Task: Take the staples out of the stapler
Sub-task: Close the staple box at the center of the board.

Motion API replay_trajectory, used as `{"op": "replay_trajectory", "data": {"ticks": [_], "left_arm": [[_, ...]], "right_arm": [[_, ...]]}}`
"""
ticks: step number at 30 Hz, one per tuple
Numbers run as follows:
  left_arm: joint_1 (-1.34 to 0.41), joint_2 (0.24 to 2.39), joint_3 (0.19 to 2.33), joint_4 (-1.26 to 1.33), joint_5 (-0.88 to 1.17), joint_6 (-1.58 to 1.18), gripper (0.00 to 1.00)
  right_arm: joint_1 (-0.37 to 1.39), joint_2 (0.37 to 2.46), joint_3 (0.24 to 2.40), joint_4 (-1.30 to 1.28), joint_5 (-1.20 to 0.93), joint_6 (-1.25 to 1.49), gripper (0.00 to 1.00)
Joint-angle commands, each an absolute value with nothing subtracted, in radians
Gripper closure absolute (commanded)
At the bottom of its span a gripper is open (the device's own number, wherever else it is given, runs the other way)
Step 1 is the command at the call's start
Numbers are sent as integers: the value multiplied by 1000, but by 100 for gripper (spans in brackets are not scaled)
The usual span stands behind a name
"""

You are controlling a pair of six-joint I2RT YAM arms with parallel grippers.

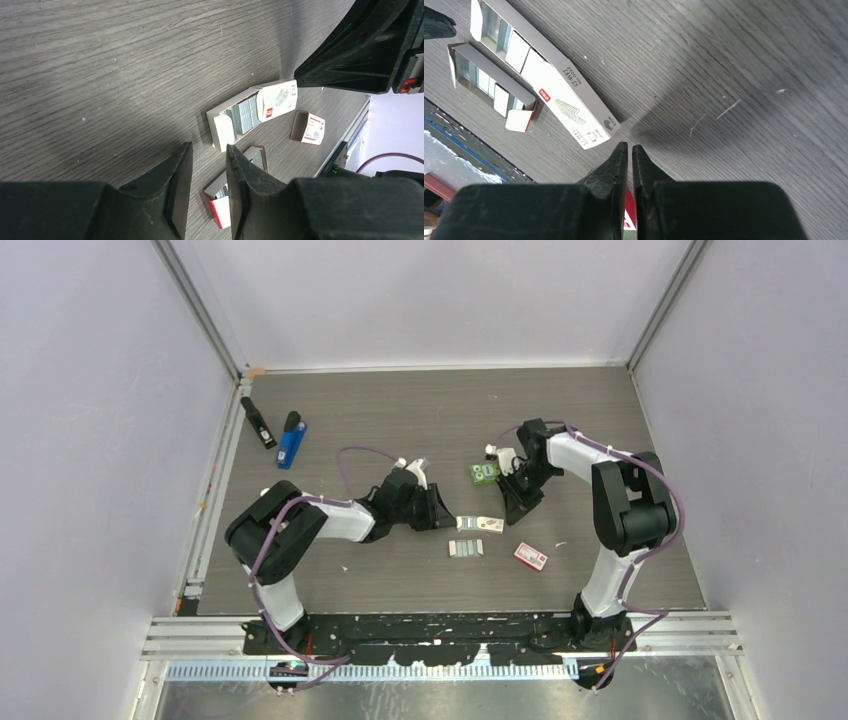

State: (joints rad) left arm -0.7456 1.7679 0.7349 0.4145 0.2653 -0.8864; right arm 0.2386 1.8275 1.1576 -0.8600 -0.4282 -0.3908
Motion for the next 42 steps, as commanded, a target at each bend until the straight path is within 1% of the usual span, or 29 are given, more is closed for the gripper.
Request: {"op": "replay_trajectory", "data": {"ticks": [1,11,17,26,35,42], "left_arm": [[-742,1776,773,457,283,-888,68],[-744,1806,789,460,297,-893,71],[-749,1817,799,460,302,-896,76],[-755,1824,801,465,304,-903,79],[-759,1815,792,479,300,-921,80],[-768,1824,787,503,296,-939,82]], "right_arm": [[252,1847,1177,-875,-428,-404,86],[261,1865,1180,-874,-437,-397,86],[260,1868,1183,-875,-452,-393,86],[254,1855,1190,-886,-456,-394,86],[221,1823,1188,-885,-482,-377,86],[221,1838,1184,-886,-494,-368,86]]}}
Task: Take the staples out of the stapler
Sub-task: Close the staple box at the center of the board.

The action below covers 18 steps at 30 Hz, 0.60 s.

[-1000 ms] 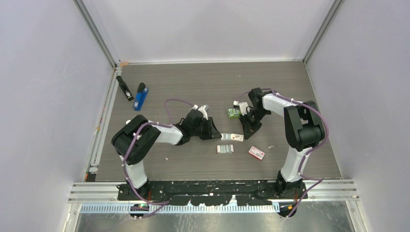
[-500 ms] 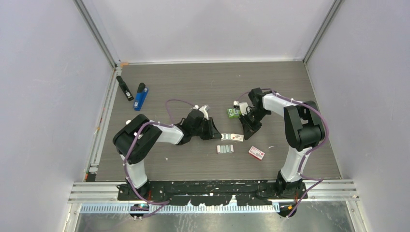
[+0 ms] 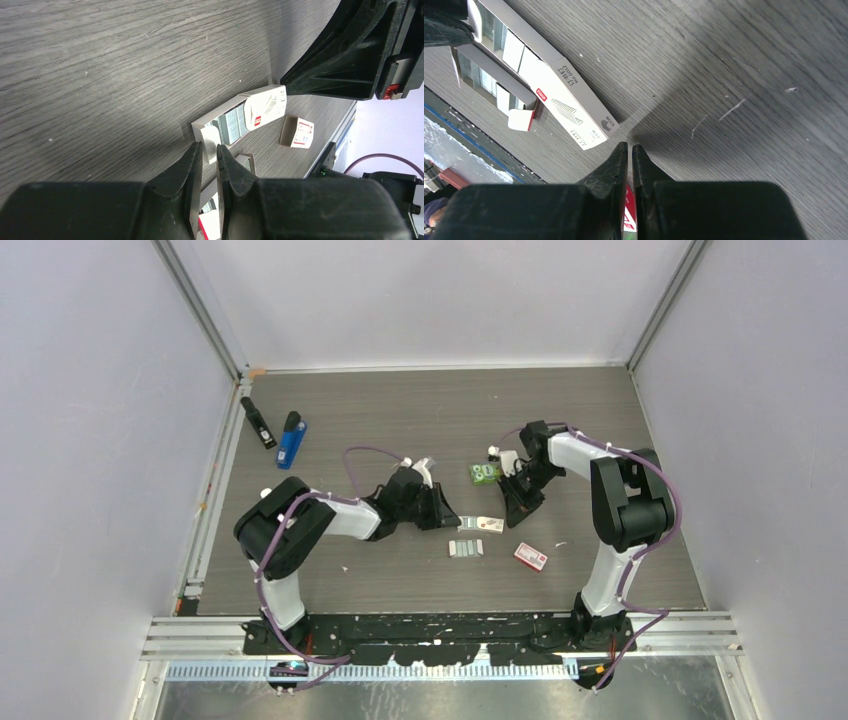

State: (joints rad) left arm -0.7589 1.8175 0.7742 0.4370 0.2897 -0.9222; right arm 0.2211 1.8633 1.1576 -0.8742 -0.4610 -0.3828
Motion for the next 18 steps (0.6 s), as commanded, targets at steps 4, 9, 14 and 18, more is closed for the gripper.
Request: {"op": "replay_trajectory", "data": {"ticks": [4,9,14,18], "left_arm": [[-771,1841,791,520,301,-948,84],[-776,1850,798,524,304,-952,85],[-779,1854,796,532,306,-958,87],[-782,1860,798,541,310,-963,87]], "right_arm": [[222,1847,1186,-889,-512,-366,86],[225,1854,1187,-891,-530,-362,86],[225,1860,1185,-876,-519,-342,87],[224,1856,1180,-851,-485,-318,87]]}}
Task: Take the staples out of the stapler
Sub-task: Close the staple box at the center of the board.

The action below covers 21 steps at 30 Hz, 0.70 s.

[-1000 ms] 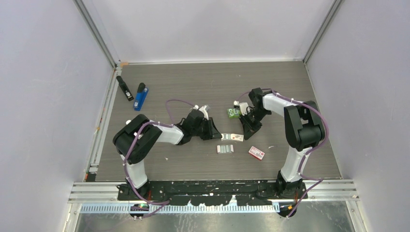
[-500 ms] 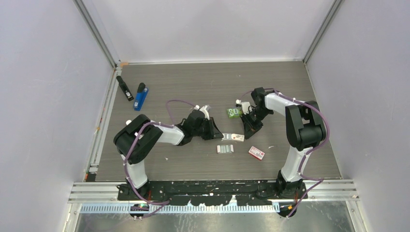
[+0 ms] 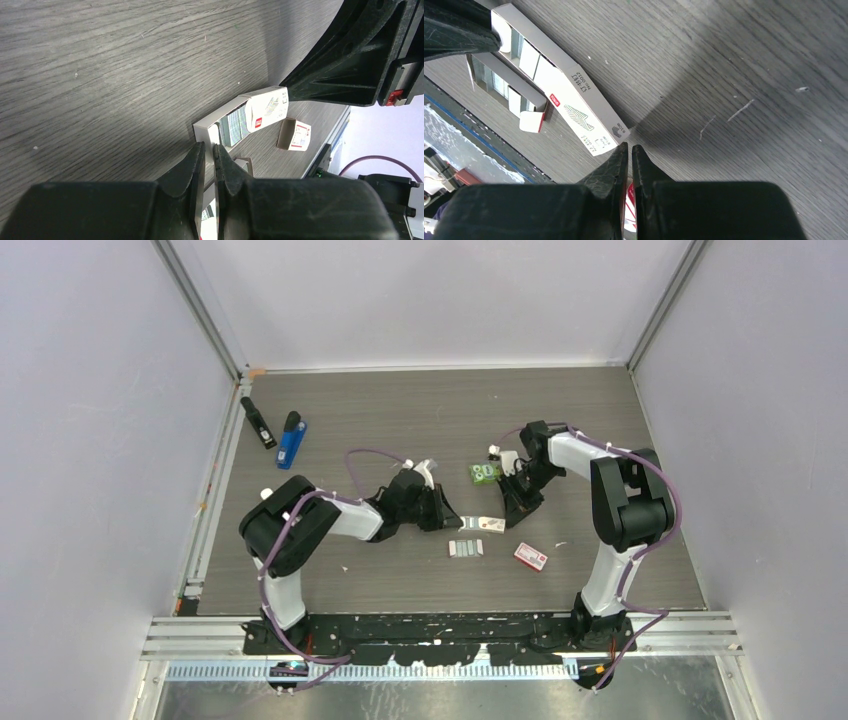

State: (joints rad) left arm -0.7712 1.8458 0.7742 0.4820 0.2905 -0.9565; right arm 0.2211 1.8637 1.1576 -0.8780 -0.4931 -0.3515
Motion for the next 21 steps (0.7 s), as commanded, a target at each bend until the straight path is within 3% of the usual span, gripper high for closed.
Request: {"op": "replay_trajectory", "data": {"ticks": [1,21], "left_arm": [[-782,1861,799,541,311,-963,87],[-782,1891,816,545,321,-966,89]], "right_arm": [[225,1856,1180,-845,-471,-315,87],[229,1839,1162,-784,-412,-290,87]]}}
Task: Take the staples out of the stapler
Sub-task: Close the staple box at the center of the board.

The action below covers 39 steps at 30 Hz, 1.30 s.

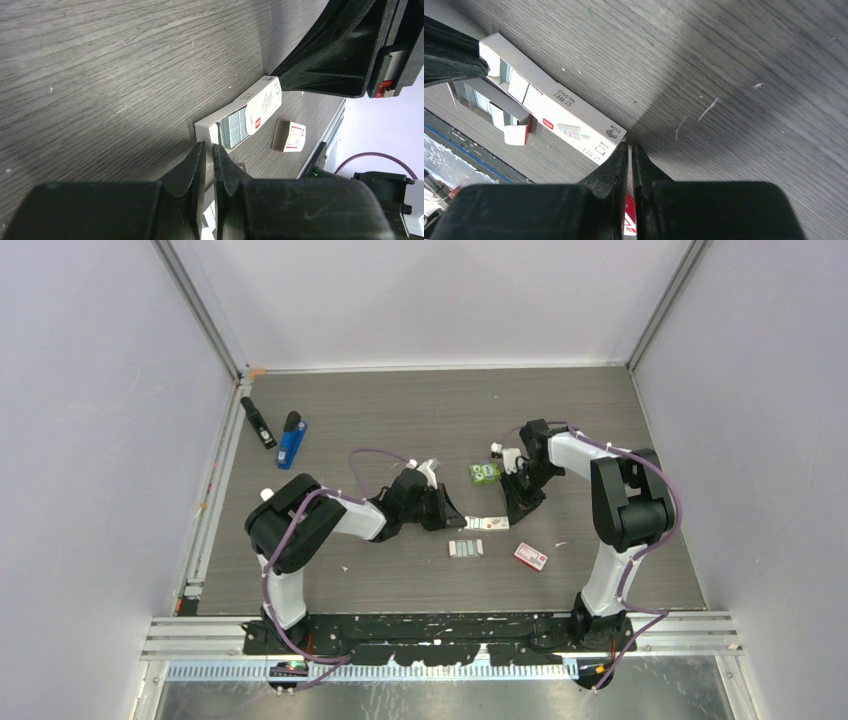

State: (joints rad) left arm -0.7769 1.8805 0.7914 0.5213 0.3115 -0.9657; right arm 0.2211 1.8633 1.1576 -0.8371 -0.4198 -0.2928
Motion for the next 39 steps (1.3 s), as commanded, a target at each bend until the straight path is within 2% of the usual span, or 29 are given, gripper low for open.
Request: {"op": "replay_trajectory", "data": {"ticks": [1,27,39], "left_arm": [[-782,1891,816,545,320,-966,89],[-785,1851,766,584,278,-1013,89],[-791,1858,764,601,279,-1022,89]], "right_arm": [[230,1839,1163,-786,-416,-291,87],[171,1778,1157,-836,-423,-339,85],[151,1650,1040,-800,-528,-538,85]]}}
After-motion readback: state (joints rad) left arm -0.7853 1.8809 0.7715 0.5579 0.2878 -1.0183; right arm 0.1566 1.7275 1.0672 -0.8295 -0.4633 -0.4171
